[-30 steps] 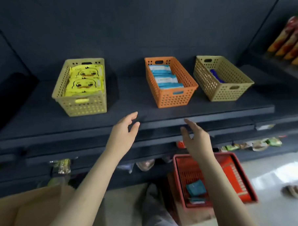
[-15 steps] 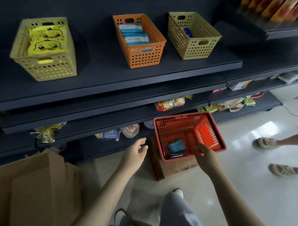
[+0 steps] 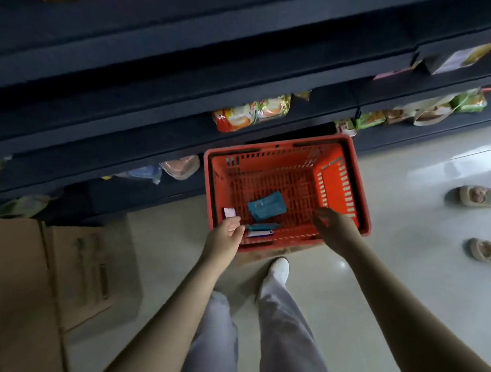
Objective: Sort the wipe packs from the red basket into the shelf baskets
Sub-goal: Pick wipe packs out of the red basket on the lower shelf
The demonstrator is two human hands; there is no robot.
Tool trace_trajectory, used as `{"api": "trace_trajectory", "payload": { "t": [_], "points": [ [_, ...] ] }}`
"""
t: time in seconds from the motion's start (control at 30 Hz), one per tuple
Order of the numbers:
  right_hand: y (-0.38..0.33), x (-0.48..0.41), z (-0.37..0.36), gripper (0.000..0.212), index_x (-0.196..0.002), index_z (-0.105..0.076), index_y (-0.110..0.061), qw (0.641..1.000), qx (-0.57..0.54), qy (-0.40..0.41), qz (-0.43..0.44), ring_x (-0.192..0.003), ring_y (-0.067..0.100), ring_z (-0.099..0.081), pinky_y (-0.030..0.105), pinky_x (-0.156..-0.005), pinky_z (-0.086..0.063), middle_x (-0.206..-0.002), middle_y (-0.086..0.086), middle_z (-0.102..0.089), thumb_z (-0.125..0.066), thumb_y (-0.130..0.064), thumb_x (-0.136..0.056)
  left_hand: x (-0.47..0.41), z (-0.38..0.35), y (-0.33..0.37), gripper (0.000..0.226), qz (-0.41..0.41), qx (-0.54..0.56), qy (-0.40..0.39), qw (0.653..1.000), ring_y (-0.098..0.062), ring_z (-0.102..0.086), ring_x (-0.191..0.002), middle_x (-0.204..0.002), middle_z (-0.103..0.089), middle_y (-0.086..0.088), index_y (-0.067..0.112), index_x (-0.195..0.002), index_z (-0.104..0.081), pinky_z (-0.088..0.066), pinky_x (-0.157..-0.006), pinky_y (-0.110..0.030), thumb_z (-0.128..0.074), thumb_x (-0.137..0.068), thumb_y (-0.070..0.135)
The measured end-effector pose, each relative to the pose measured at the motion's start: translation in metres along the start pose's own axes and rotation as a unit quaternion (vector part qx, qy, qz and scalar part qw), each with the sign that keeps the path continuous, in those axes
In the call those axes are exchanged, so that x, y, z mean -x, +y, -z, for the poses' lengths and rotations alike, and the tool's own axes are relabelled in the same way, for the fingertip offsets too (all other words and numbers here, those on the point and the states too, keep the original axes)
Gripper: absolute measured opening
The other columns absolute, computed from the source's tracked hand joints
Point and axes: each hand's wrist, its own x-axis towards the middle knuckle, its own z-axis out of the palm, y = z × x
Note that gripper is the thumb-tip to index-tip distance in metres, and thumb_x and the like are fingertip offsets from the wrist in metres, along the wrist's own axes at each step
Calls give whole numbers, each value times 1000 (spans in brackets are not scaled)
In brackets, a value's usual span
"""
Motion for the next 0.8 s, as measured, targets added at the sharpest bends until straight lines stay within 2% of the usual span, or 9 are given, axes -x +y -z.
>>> {"api": "trace_trajectory", "payload": {
  "t": [0.07, 0.17, 0.33, 0.43, 0.57, 0.67, 0.73, 0.8],
  "points": [
    [7, -44, -17, 32, -124, -63, -11, 1000, 4, -24, 5, -110, 35, -61, 32, -84, -45, -121, 17, -66, -53, -21, -96, -38, -26, -9, 34, 31, 7, -12, 999, -20, -58, -119, -129, -62, -10, 6, -128, -57, -39, -97, -19, -55, -97, 18],
    [16, -112, -54, 31, -124, -61, -12, 997, 25, -65, 37, -113, 34, -59, 34, -90, -46, -125, 15, -63, -48, -23, -99, -96, -58, -32, 39, 52, -6, -21, 998, -20, -55, -123, -134, -59, -7, 8, -133, -53, -40, -105, -27, -55, -97, 23],
    [35, -189, -108, 45, -139, -51, -14, 990, 39, -133, 18, -120, 30, -55, 33, -93, -44, -135, 12, -58, -52, -30, -97, -162, -88, -75, 32, 132, -39, -44, 990, -28, -61, -110, -117, -66, -12, 9, -121, -61, -48, -95, -36, -60, -94, 27],
    [42, -213, -126, 52, -145, -41, -14, 986, 56, -154, 16, -126, 31, -50, 34, -95, -43, -142, 13, -51, -51, -33, -98, -181, -95, -93, 39, 165, -75, -69, 981, -28, -60, -112, -122, -64, -14, 8, -127, -59, -45, -95, -32, -60, -94, 29],
    [52, -229, -143, 53, -143, -42, -17, 987, 21, -157, 6, -125, 27, -52, 42, -101, -44, -141, 10, -51, -55, -35, -95, -199, -97, -105, 48, 196, -76, -67, 975, -25, -58, -114, -126, -61, -8, 12, -129, -58, -46, -95, -32, -64, -90, 39],
    [57, -233, -152, 52, -139, -46, -16, 988, -37, -149, -14, -118, 25, -56, 45, -99, -48, -134, 8, -56, -61, -31, -91, -208, -103, -109, 53, 217, -67, -77, 971, -23, -60, -108, -120, -62, -4, 14, -125, -60, -49, -94, -36, -70, -83, 45],
    [61, -235, -158, 50, -136, -49, -18, 988, -68, -134, -22, -112, 20, -59, 41, -96, -51, -128, 5, -59, -64, -29, -90, -210, -108, -112, 58, 218, -77, -77, 970, -22, -63, -100, -114, -66, -5, 14, -120, -62, -54, -89, -40, -74, -76, 50],
    [65, -236, -163, 49, -134, -51, -20, 987, -101, -120, -28, -107, 13, -58, 32, -91, -51, -125, 0, -61, -67, -26, -88, -209, -113, -114, 55, 226, -84, -68, 968, -20, -65, -89, -105, -67, -5, 14, -113, -62, -57, -80, -37, -77, -74, 49]
  ]
}}
